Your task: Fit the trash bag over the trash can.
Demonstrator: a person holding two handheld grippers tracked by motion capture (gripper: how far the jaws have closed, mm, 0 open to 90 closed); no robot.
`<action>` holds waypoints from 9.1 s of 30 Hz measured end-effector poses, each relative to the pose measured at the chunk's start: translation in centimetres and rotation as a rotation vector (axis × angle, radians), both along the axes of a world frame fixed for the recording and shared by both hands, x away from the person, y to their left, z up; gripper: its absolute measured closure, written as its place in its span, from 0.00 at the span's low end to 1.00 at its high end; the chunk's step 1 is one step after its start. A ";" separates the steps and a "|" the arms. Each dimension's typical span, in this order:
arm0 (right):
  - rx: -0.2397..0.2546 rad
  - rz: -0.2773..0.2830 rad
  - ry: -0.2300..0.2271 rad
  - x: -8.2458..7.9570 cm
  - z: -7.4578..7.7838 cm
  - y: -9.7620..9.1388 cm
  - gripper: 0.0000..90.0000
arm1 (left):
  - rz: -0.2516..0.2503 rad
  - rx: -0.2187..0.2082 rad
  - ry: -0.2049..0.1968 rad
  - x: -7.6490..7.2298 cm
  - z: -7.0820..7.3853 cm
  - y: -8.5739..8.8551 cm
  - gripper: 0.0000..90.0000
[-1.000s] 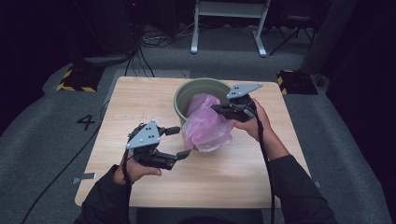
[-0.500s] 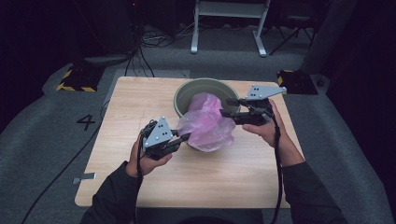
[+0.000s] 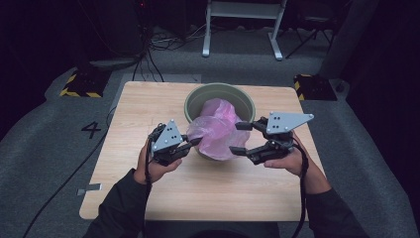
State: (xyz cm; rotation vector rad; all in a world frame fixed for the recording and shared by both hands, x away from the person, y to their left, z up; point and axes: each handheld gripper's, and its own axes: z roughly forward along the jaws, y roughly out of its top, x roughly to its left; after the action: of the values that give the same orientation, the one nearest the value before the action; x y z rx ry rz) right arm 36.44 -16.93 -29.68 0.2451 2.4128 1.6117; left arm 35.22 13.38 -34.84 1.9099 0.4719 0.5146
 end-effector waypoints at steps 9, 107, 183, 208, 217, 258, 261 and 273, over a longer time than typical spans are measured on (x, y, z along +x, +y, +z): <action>-0.105 -0.146 -0.052 0.4 -1.4 0.2 0.92 | -0.039 0.007 0.000 -0.4 -0.2 0.3 0.92; 0.112 -0.578 0.048 2.6 -5.9 -9.7 1.00 | 0.069 0.105 0.087 0.3 -3.6 6.8 0.19; 0.022 -0.579 -0.054 5.1 -2.9 -5.6 0.94 | -0.064 0.308 0.008 1.1 1.8 -5.3 0.62; 0.057 -0.541 -0.205 -4.0 -4.2 -6.5 0.33 | 0.014 0.202 0.015 2.9 2.9 -5.2 0.99; -0.068 -0.273 -0.330 -6.2 -8.0 -2.1 0.33 | 0.023 0.153 0.046 3.6 3.0 -5.0 1.00; -0.274 -0.375 -0.266 -1.4 -10.2 -5.7 0.55 | 0.298 -0.025 0.051 12.7 1.7 3.2 0.97; -0.231 -0.358 -0.282 -2.3 -9.7 -5.7 0.45 | 0.304 -0.043 0.047 12.6 1.7 3.3 0.97; -0.046 -0.317 -0.420 -6.8 -5.8 -5.0 0.42 | 0.312 -0.050 0.044 12.5 1.4 3.4 0.98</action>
State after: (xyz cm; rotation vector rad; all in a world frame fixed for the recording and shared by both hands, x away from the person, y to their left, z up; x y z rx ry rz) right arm 29.60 -21.92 -35.52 0.2383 1.9773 1.3125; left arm 47.72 16.75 -33.42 1.8114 0.8113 0.6566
